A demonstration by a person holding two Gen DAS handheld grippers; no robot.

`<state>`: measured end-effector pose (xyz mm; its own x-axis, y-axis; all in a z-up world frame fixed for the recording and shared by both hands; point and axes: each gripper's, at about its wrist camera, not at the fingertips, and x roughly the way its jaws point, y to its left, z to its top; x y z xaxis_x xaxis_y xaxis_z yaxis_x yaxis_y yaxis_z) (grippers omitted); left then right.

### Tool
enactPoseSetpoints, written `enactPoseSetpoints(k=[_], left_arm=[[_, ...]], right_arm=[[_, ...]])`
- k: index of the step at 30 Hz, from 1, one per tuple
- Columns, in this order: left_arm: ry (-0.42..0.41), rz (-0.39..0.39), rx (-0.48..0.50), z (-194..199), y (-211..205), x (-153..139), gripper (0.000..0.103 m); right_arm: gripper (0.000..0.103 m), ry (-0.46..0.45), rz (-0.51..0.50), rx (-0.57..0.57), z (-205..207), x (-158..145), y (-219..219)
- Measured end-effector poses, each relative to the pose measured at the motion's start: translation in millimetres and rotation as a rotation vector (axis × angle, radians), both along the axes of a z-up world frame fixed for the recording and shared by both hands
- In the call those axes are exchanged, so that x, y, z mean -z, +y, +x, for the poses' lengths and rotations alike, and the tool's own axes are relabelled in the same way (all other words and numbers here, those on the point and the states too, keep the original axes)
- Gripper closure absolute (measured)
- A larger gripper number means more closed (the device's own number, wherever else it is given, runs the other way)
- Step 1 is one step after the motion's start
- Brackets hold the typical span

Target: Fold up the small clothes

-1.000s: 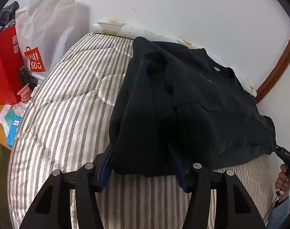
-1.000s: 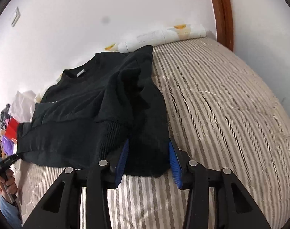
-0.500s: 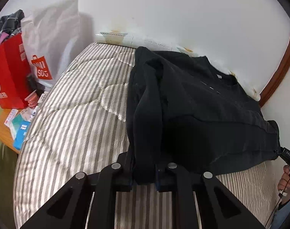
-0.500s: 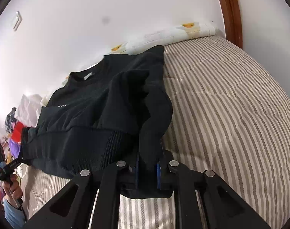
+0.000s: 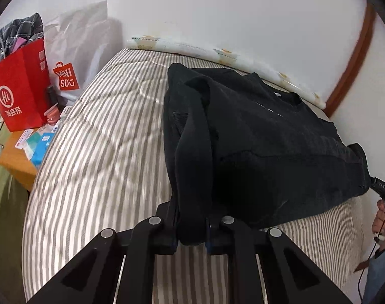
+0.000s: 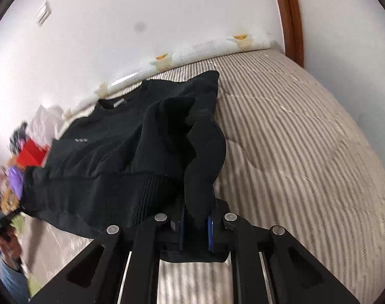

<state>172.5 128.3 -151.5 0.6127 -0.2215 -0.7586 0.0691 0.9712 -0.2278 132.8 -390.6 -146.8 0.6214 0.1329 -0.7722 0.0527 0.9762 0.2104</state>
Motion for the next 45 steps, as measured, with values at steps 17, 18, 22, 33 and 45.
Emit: enactPoseSetpoints(k=[17,18,22,33,45], left_arm=[[-0.057,-0.02,-0.004,-57,6,-27,0.067],[-0.064,-0.022,0.006,-59,4,-30,0.067],[-0.07,-0.041,0.046,-64,-9,-32,0.067],[0.021,-0.093,0.149,-32,-50,-2,0.074],[0.015,-0.011,0.198,-4,-82,-9,0.075]], right_arm=[[0.08,-0.09,-0.113,-0.054,-76,-49,61],[0.081,-0.08,-0.109,-0.073,-76,-45,69],[0.091,-0.02,-0.117,-0.118,-70,-18,89],[0.092,0.009,-0.084,-0.088,-44,7,95],[0.093,-0.03,-0.124,-0.061,-14,-5,104]])
